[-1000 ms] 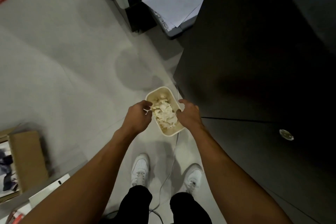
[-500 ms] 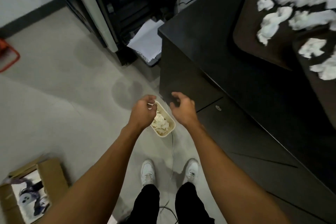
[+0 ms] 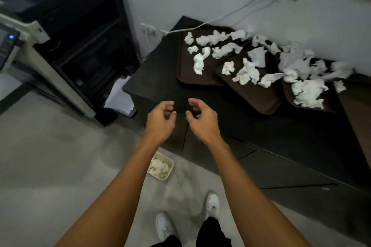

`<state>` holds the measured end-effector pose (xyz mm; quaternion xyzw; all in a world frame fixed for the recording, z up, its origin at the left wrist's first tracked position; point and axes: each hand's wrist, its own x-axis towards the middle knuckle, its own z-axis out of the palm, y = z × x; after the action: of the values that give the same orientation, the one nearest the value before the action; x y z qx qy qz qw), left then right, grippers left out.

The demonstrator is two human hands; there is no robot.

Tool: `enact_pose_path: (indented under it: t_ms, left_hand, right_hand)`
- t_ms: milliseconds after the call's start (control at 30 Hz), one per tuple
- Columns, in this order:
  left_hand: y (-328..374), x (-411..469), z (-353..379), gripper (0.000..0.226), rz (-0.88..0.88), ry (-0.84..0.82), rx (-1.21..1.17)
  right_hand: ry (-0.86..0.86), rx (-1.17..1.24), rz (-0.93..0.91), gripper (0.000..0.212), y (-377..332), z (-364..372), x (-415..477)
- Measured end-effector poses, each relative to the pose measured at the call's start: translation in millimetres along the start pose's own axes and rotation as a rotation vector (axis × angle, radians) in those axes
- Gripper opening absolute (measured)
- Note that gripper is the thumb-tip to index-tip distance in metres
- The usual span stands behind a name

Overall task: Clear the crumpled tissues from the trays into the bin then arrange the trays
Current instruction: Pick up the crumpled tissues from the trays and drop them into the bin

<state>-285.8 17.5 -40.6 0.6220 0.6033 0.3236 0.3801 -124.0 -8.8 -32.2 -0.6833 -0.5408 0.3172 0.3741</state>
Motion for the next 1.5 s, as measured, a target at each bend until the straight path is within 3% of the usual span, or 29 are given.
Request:
enact_pose_path:
  t_ms: [300, 633, 867, 1233, 1367, 1500]
  left_hand:
    - [123.7, 18.9, 82.7, 0.034, 0.249, -0.133, -0.035]
    - [227.1, 35.2, 209.4, 0.034, 0.371, -0.269, -0.047]
    - [262.7, 48.9, 284.3, 0.034, 0.353, -0.3, -0.04]
    - [259.1, 58.1, 335.9, 0.035, 0.254, -0.307, -0.014]
    - [256.6, 60.0, 343.1, 0.035, 0.241, -0.297, -0.01]
    - [256.0, 62.1, 348.5, 0.035, 0.233, -0.29, -0.007]
  right_hand:
    - [0.337, 0.016, -0.047, 0.039, 12.5, -145.0, -0.4]
    - [0.504, 0.044, 0.02, 0.036, 65.4, -288.8, 14.1]
    - [0.501, -0.049, 0.093, 0.038, 124.7, -361.1, 32.7]
    - [0.157, -0.59, 0.193, 0.061, 203.3, -369.7, 70.0]
    - [0.19, -0.593, 0.179, 0.045, 214.8, -366.3, 70.9]
    - [0.292, -0.444, 0.184, 0.04, 211.8, -373.8, 69.5]
